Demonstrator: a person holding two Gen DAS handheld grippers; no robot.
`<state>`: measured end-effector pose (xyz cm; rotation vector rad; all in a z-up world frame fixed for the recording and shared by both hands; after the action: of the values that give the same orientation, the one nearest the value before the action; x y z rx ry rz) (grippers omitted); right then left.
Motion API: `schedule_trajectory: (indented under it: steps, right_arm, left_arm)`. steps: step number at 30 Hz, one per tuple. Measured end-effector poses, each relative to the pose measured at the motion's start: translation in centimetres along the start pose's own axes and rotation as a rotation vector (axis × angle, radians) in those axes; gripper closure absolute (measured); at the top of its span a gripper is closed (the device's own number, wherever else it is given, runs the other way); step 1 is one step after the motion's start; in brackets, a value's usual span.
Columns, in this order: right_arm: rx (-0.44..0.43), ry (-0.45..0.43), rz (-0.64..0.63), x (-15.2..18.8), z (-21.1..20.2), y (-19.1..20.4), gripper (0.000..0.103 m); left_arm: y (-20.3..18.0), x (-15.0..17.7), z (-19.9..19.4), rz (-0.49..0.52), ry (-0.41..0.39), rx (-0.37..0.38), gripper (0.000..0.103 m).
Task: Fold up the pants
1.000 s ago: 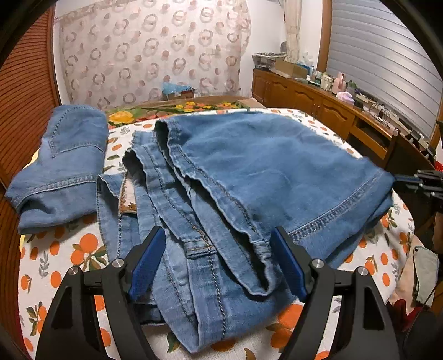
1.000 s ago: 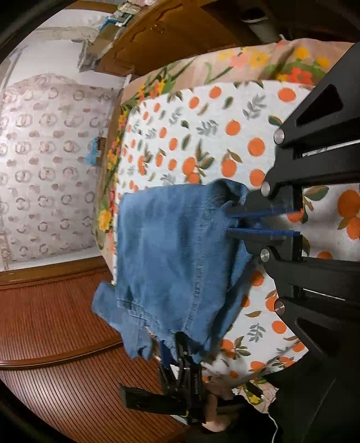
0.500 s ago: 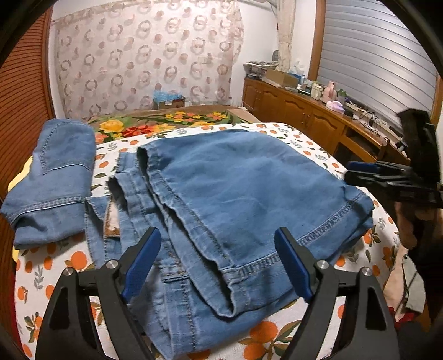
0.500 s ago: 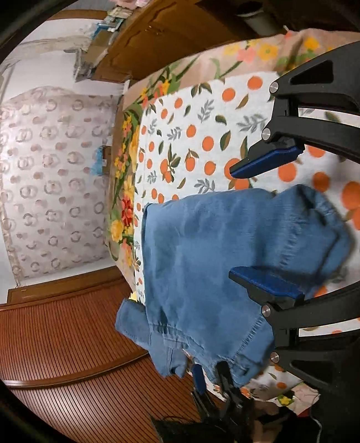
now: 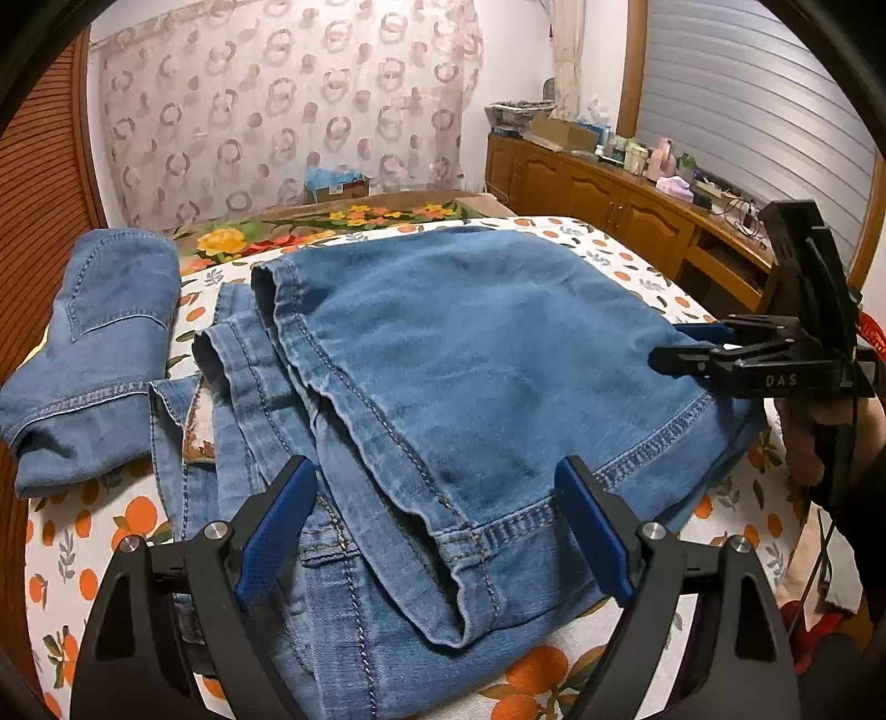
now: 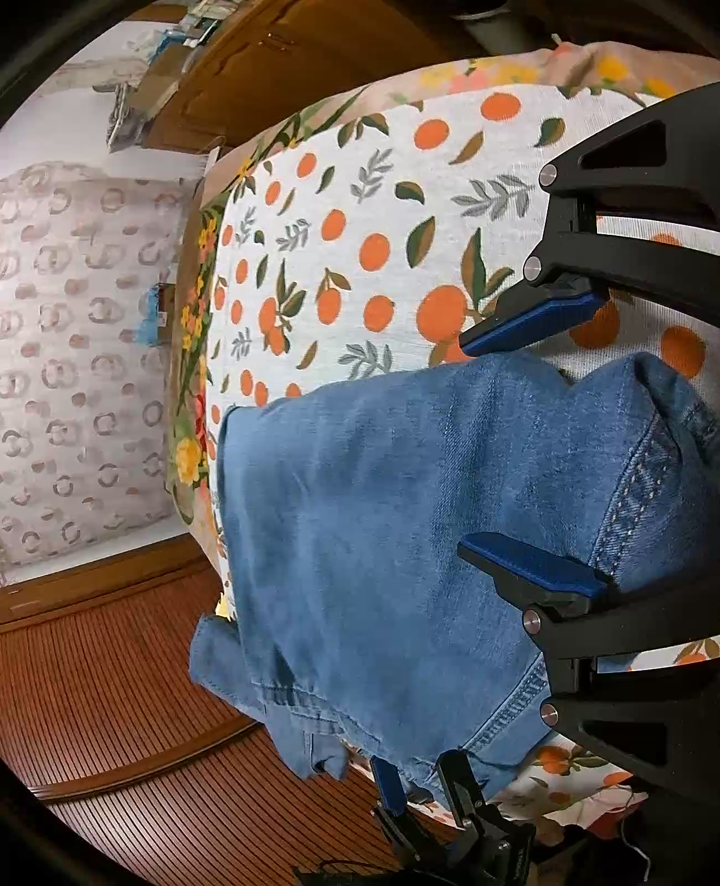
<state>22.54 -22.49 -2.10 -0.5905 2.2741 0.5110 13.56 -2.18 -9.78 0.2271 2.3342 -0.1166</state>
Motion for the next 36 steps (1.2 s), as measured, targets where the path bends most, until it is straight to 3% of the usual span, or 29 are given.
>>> schedule_trajectory:
  steps: [8, 11, 16, 18, 25, 36]
  right_arm:
    - [-0.016, 0.005, 0.015, 0.4, 0.6, 0.3, 0.042]
    - [-0.019, 0.011, 0.024, 0.3, 0.6, 0.3, 0.049]
    - [-0.048, 0.013, 0.028, 0.1, 0.5, 0.8, 0.088]
    - [-0.052, -0.014, 0.019, -0.3, -0.1, 1.4, 0.093]
    - [-0.081, -0.127, -0.036, -2.6, -3.6, 4.1, 0.094]
    - [-0.15, -0.19, -0.129, -5.2, -5.6, 8.8, 0.094]
  left_arm:
    - [-0.1, 0.0, 0.1, 0.001, 0.003, -0.005, 0.014]
    - [0.1, 0.3, 0.1, -0.003, 0.003, -0.006, 0.014]
    - [0.5, 0.5, 0.2, -0.01, 0.006, -0.01, 0.014]
    - [0.6, 0.6, 0.0, -0.01, 0.005, -0.011, 0.014]
    - [1.6, 0.4, -1.1, -0.027, -0.011, -0.009, 0.014]
    - [4.9, 0.6, -3.7, -0.081, -0.057, -0.042, 0.014]
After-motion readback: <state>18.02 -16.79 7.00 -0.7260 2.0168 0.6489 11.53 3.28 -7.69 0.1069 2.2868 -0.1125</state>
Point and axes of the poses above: each gripper's, at about its wrist camera, not at the fingertips, and z roughly the way its jaws point, y to its left, x to its underside, the point moved 3 cm from there along z, roughly the way its jaws point, and after that the axes turned 4 degrees about -x, right-handed, at the moved point
